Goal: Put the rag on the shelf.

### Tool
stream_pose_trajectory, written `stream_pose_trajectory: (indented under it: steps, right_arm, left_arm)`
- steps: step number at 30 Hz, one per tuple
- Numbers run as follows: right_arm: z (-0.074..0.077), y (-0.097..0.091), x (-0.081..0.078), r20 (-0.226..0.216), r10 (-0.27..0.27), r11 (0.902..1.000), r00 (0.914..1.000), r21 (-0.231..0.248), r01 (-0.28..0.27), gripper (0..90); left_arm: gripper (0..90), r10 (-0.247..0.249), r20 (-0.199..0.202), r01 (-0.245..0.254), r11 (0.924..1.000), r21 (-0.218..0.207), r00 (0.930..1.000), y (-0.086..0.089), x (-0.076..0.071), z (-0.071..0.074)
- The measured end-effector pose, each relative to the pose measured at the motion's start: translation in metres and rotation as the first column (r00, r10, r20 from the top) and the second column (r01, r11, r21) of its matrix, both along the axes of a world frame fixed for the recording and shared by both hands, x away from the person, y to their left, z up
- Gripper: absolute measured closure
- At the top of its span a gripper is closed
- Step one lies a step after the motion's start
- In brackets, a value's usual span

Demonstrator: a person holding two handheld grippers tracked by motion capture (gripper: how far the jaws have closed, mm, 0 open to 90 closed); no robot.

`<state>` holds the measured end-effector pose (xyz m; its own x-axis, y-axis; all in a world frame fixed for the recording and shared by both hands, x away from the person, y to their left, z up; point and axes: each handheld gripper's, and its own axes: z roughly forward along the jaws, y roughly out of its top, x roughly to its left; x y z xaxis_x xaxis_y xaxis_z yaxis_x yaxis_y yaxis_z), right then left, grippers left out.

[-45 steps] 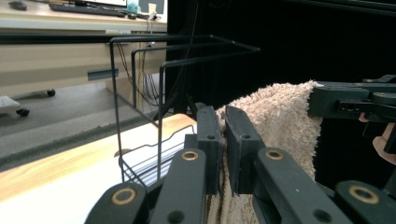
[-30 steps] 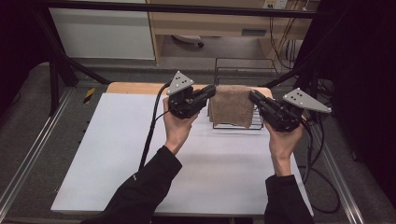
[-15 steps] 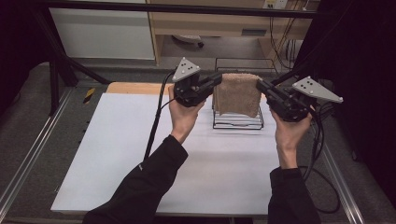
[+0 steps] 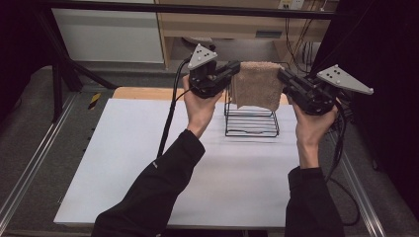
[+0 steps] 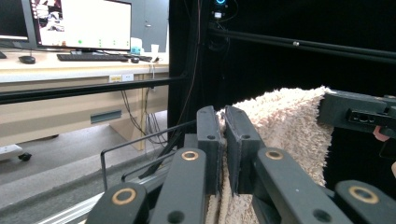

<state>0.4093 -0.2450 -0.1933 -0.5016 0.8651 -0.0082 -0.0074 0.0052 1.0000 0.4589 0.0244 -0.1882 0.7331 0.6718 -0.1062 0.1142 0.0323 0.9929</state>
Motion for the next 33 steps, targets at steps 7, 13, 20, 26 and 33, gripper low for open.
stream_pose_trajectory:
  steps: [7,13,20,26,33]
  right_arm:
    - [0.012,-0.004,0.006,0.014,-0.011,0.9999,0.9998,0.006,0.011,85.3]
    - [0.022,-0.010,0.014,0.023,-0.025,0.9997,0.9994,0.006,0.025,85.3]
    - [0.028,-0.014,0.025,0.026,-0.033,0.9994,0.9991,0.001,0.033,85.3]
    - [0.030,-0.018,0.036,0.029,-0.032,0.9994,0.9991,0.011,0.031,85.3]
    - [0.033,-0.019,0.049,0.019,-0.034,0.9994,0.9993,0.008,0.033,85.3]
  left_arm:
    - [84.3,0.002,0.018,-0.002,1.0000,-0.004,0.9998,-0.006,0.007,0.012]
    - [84.4,0.008,0.031,-0.008,1.0000,0.001,0.9995,-0.013,0.011,0.021]
    - [84.4,0.024,0.028,-0.024,0.9997,0.006,0.9993,-0.020,0.022,0.027]
    - [84.3,0.037,0.046,-0.038,0.9991,0.020,0.9983,-0.024,0.029,0.033]
    - [84.4,0.064,0.047,-0.065,0.9973,0.033,0.9969,-0.028,0.040,0.039]
